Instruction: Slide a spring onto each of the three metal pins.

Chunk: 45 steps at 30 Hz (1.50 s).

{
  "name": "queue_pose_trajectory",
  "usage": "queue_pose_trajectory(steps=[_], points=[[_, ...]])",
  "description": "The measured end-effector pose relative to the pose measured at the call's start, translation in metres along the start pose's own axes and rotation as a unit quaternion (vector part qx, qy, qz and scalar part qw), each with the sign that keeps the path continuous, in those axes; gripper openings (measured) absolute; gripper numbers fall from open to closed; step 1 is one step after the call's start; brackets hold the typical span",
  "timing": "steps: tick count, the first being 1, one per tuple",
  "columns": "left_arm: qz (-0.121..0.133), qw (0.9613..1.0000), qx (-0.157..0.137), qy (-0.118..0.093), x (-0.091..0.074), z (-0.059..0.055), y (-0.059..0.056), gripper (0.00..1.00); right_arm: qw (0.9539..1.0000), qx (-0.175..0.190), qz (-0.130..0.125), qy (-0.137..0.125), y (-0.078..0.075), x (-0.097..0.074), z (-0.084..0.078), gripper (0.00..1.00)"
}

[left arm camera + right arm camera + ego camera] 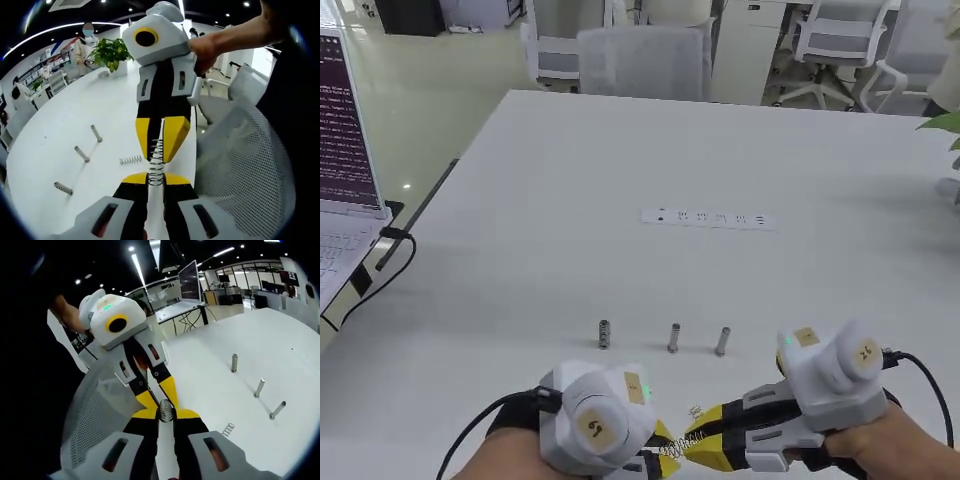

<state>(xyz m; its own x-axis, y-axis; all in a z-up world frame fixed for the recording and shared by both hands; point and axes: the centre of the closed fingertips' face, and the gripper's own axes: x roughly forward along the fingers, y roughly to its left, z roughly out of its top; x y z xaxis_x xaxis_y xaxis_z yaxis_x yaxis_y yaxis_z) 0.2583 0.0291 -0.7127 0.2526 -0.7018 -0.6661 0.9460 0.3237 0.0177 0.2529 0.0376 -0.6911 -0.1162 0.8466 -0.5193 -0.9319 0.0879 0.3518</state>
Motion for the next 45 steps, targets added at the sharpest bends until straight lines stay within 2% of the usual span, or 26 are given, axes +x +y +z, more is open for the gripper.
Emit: queue_pose_trajectory(steps=[17, 25, 35, 41, 45], points=[[0.007, 0.9993, -0.025, -0.027, 0.002, 0.008, 0.003, 0.03, 0.9998, -0.015, -0.002, 0.009, -0.001, -0.002, 0.008, 0.08], [0.002, 0.9994, -0.021, -0.026, 0.001, 0.005, -0.001, 0.02, 0.9996, -0.022, 0.003, 0.016, 0.002, 0.001, 0.007, 0.08], [0.003, 0.9994, -0.012, -0.034, 0.002, 0.007, -0.001, 0.02, 0.9951, -0.07, 0.007, 0.07, 0.004, 0.0, 0.0, 0.1], [0.002, 0.9973, -0.024, -0.069, 0.003, 0.013, -0.001, 0.02, 0.9911, -0.097, 0.005, 0.091, 0.002, -0.002, 0.005, 0.11], [0.004, 0.995, -0.032, -0.094, 0.004, 0.017, -0.001, 0.02, 0.9855, -0.122, 0.008, 0.117, 0.002, -0.002, 0.005, 0.11]])
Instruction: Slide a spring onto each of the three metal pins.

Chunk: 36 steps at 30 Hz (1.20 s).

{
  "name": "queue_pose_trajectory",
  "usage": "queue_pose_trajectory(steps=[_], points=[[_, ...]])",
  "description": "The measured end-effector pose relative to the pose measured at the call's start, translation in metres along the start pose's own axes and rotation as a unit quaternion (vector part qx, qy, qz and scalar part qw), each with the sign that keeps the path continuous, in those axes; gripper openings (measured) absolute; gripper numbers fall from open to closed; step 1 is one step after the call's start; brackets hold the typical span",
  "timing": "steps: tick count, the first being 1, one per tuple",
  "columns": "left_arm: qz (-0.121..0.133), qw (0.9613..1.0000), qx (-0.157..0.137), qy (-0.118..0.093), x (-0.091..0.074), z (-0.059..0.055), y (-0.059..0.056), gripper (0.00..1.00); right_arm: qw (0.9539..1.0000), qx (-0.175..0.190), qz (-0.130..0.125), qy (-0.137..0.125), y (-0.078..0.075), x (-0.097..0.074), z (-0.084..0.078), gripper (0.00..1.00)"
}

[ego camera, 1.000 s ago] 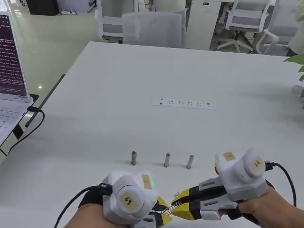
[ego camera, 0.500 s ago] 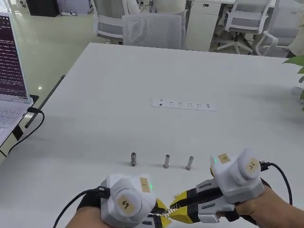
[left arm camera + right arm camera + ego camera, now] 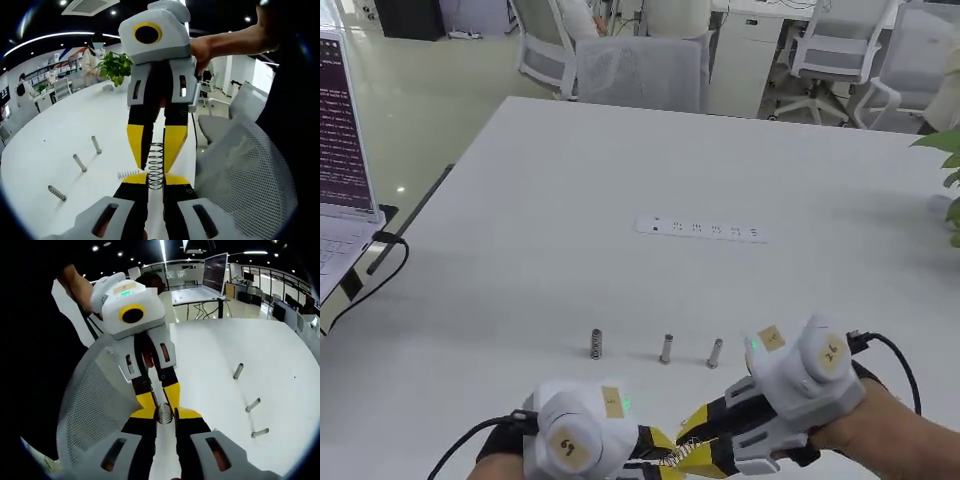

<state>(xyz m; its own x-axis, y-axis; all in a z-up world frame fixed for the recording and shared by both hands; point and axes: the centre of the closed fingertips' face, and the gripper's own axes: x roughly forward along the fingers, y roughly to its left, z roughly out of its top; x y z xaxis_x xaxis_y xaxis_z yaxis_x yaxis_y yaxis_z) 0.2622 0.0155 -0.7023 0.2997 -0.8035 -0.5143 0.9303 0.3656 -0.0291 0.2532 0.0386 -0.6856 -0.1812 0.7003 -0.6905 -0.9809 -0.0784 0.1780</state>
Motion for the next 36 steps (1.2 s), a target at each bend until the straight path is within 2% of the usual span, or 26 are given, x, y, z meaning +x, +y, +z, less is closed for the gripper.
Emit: queue_pose_trajectory(steps=[2, 5, 8, 11, 19, 23, 28, 36], points=[[0.0, 0.9999, -0.006, -0.015, 0.0, 0.004, 0.0, 0.02, 0.9999, -0.009, 0.002, 0.01, 0.001, -0.001, 0.002, 0.11], [0.006, 0.9997, -0.003, -0.025, -0.002, 0.009, 0.001, 0.02, 0.9995, -0.023, 0.002, 0.022, 0.001, -0.005, 0.004, 0.1], [0.015, 0.9987, -0.006, -0.049, -0.008, 0.022, 0.003, 0.02, 0.9982, -0.047, 0.001, 0.037, 0.002, -0.015, 0.012, 0.09], [0.017, 0.9974, -0.006, -0.069, -0.012, 0.032, 0.004, 0.02, 0.9978, -0.054, 0.006, 0.038, 0.002, -0.023, 0.019, 0.09], [0.019, 0.9964, 0.007, -0.083, -0.011, 0.047, 0.008, 0.02, 0.9937, -0.084, 0.013, 0.073, 0.0, -0.034, 0.024, 0.09], [0.019, 0.9962, 0.004, -0.084, -0.01, 0.049, 0.009, 0.02, 0.9927, -0.088, 0.012, 0.081, -0.002, -0.035, 0.022, 0.08], [0.013, 0.997, 0.0, -0.076, -0.004, 0.042, 0.006, 0.03, 0.9899, -0.096, 0.019, 0.103, 0.0, -0.03, 0.015, 0.08], [0.015, 0.9973, -0.017, -0.07, -0.003, 0.035, 0.006, 0.03, 0.9901, -0.093, 0.016, 0.104, -0.001, -0.025, 0.011, 0.08]])
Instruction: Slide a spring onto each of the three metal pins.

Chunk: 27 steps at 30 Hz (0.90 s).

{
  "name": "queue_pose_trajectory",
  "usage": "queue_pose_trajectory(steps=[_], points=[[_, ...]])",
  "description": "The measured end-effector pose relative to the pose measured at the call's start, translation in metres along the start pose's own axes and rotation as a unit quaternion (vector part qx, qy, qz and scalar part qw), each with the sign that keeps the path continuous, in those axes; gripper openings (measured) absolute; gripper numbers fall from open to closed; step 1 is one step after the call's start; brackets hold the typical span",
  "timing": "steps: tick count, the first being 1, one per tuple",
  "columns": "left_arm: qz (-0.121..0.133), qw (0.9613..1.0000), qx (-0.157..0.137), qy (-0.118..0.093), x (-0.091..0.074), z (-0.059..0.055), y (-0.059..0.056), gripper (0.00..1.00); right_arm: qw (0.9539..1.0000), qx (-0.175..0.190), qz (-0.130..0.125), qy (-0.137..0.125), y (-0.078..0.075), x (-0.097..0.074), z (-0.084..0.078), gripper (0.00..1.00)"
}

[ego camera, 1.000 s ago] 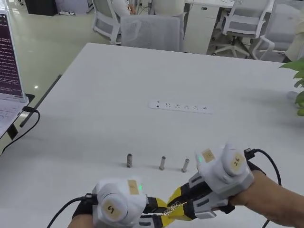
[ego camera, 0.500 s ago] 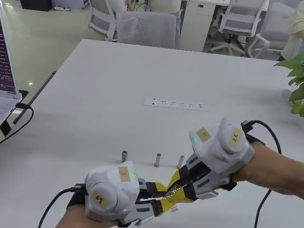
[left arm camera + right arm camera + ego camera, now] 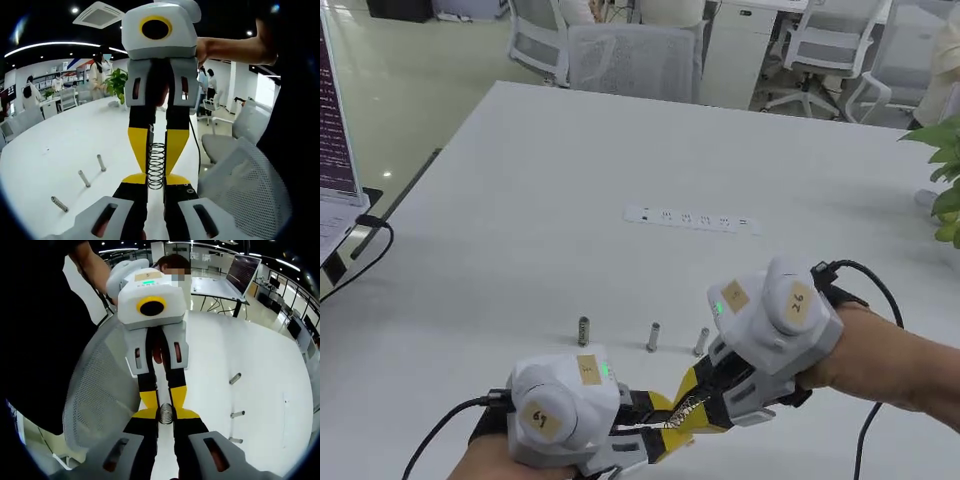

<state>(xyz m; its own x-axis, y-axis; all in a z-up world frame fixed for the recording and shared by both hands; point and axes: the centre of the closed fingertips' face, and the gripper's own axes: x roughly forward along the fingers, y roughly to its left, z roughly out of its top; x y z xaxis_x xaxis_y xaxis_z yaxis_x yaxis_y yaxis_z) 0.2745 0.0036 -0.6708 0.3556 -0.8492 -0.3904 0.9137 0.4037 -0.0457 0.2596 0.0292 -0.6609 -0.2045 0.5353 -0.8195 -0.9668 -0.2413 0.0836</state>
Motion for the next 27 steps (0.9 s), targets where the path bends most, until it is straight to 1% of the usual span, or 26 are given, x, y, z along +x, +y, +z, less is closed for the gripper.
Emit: queue_pose_trajectory(steps=[6, 11, 17, 23, 27], points=[[0.008, 0.9999, -0.012, 0.003, -0.002, -0.003, 0.007, 0.06, 0.9999, 0.005, -0.01, 0.004, -0.004, 0.002, -0.004, 0.08], [0.016, 0.9997, -0.017, 0.008, -0.007, -0.008, 0.011, 0.08, 0.9997, 0.018, -0.019, -0.002, -0.008, 0.003, -0.007, 0.08], [0.034, 0.9987, -0.038, 0.009, -0.018, -0.017, 0.016, 0.1, 0.9993, 0.026, -0.027, -0.002, -0.007, 0.003, -0.013, 0.08], [0.044, 0.9978, -0.047, 0.015, -0.028, -0.025, 0.019, 0.12, 0.9986, 0.042, -0.031, -0.006, -0.007, 0.003, -0.021, 0.08], [0.053, 0.997, -0.054, 0.015, -0.034, -0.026, 0.023, 0.13, 0.9982, 0.049, -0.034, -0.004, -0.007, 0.003, -0.027, 0.08]])
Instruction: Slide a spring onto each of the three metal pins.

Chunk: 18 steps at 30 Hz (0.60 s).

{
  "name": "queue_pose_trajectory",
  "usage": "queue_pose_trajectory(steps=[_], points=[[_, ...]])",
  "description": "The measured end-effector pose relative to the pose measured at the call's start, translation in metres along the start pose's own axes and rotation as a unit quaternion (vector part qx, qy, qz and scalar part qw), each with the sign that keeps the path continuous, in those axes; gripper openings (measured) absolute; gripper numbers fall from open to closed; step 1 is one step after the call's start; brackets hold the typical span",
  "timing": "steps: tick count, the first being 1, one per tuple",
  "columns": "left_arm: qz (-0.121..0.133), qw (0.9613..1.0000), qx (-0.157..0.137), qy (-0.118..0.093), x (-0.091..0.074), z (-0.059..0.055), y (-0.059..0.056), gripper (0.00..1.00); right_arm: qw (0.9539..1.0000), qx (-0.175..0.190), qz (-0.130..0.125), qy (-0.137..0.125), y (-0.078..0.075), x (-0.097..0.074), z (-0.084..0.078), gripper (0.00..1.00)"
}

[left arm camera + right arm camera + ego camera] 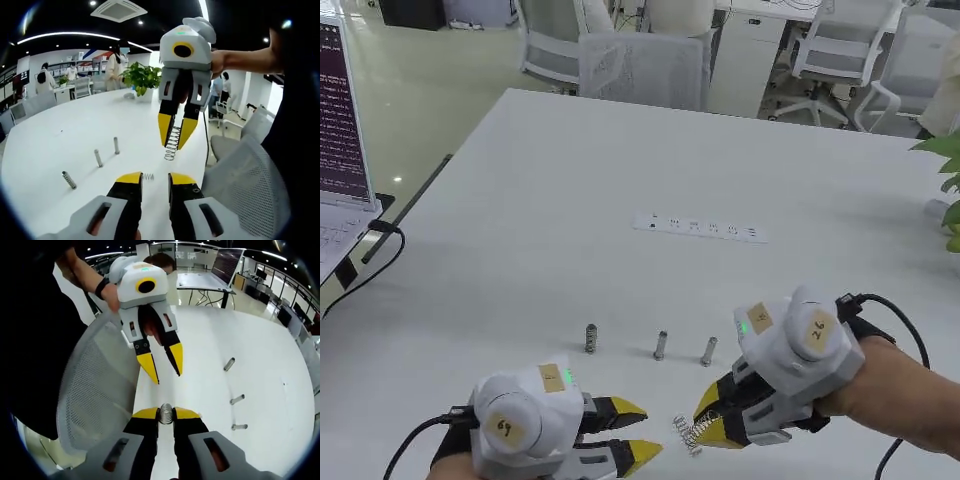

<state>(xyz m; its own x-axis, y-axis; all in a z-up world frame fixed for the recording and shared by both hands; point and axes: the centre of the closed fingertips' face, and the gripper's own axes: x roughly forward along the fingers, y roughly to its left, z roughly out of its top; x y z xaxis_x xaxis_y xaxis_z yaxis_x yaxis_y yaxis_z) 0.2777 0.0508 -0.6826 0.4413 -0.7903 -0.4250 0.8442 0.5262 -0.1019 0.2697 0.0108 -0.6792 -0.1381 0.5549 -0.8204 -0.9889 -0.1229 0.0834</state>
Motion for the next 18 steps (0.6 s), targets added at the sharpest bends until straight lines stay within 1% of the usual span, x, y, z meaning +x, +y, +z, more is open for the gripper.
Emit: queue_pose_trajectory(steps=[4, 10, 14, 18], points=[[0.005, 1.0, 0.0, 0.003, -0.004, -0.001, 0.003, 0.14, 1.0, 0.006, -0.005, -0.003, -0.001, -0.001, -0.002, 0.08], [0.015, 0.9998, -0.008, 0.007, -0.011, -0.004, 0.012, 0.16, 0.9998, 0.016, -0.014, -0.006, -0.006, 0.0, -0.004, 0.08], [0.025, 0.9995, -0.016, 0.009, -0.016, -0.009, 0.018, 0.18, 0.9996, 0.022, -0.017, -0.006, -0.01, 0.002, -0.008, 0.08], [0.039, 0.9988, -0.027, 0.013, -0.023, -0.016, 0.025, 0.21, 0.9995, 0.026, -0.019, -0.001, -0.012, 0.003, -0.012, 0.08]])
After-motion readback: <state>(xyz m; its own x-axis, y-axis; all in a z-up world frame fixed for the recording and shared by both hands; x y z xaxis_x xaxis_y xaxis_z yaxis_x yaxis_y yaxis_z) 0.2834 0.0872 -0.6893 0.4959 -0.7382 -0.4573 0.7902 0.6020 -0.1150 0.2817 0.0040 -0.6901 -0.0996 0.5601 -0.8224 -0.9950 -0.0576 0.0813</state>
